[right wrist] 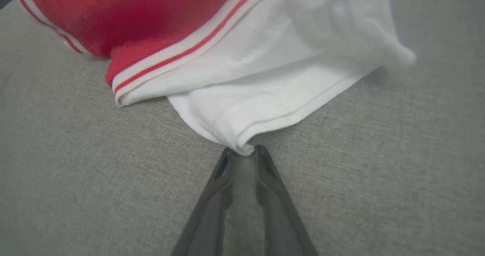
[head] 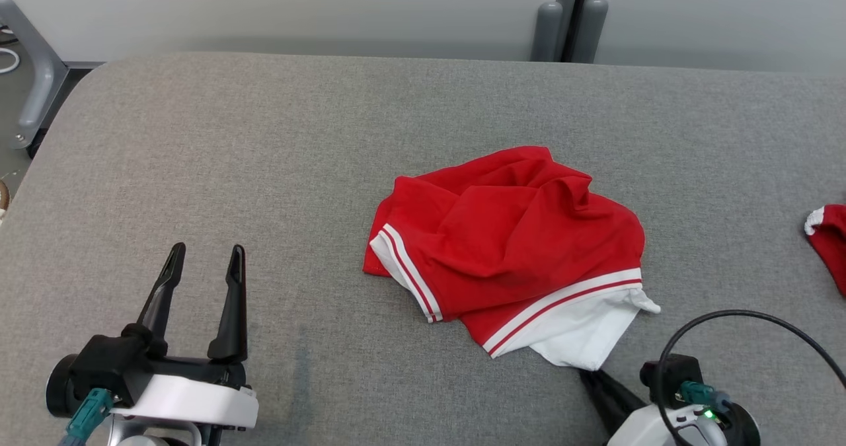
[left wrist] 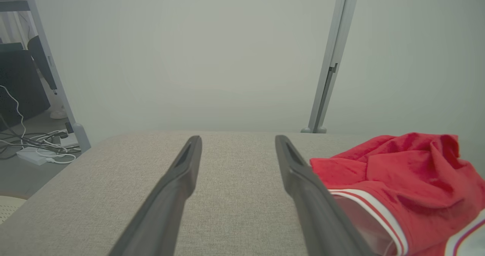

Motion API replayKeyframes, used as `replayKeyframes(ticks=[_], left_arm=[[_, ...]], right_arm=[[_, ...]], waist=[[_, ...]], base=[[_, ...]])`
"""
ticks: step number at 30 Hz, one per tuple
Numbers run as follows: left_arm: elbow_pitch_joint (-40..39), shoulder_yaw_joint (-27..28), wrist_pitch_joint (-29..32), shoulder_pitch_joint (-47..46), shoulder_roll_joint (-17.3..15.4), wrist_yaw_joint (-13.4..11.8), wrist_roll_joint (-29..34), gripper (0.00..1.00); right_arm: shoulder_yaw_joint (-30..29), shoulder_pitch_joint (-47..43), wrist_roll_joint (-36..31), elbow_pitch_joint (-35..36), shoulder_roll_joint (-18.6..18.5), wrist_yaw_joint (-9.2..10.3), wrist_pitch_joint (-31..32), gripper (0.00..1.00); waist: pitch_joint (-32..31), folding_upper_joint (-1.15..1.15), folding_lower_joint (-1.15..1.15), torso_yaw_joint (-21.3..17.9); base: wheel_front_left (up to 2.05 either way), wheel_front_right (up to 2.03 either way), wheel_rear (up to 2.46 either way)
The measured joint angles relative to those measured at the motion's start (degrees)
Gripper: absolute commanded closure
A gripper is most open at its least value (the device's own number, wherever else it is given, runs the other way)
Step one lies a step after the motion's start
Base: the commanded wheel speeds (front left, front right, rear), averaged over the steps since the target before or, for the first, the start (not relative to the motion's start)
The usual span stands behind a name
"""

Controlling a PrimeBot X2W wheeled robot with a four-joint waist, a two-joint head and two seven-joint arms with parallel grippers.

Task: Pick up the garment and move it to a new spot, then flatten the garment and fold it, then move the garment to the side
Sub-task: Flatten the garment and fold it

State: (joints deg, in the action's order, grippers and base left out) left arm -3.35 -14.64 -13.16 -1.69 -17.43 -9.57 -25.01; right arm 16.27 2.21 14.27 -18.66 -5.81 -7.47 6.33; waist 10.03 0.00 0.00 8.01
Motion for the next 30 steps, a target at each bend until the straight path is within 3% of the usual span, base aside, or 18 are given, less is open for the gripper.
replayKeyframes(ticks=[6,19,23,30], left_arm=[[0.34,0.37,-0.26,-0.01,-0.14,-0.03,-0.15,0.00],[-0.05,0.85,-0.44,0.10,-0.91,-0.60,-0.26,0.00],[-0.36,0.97,-0.16,0.22,-1.37,-0.92,-0.25,0.00],[-1.63,1.40,0.35,1.21,-2.20,-1.58,-0.31,0.00]], right_arm=[[3.93,1.44,0.75,3.13,-0.20,-0.01,-3.45,1.00],[8.51,12.62,0.09,25.72,-0.19,-0.01,-9.95,1.00],[5.30,16.39,-1.25,31.08,-0.92,-0.02,-10.42,1.00],[-11.05,13.99,-3.31,35.00,-1.42,-0.02,-9.90,1.00]], waist=[[-0.41,0.00,0.00,-0.72],[-1.58,0.00,0.00,-3.48],[-1.85,0.00,0.00,-4.45],[-1.71,0.00,0.00,-6.40]], base=[[0.00,0.00,0.00],[0.00,0.00,0.00],[0.00,0.00,0.00],[0.00,0.00,0.00]])
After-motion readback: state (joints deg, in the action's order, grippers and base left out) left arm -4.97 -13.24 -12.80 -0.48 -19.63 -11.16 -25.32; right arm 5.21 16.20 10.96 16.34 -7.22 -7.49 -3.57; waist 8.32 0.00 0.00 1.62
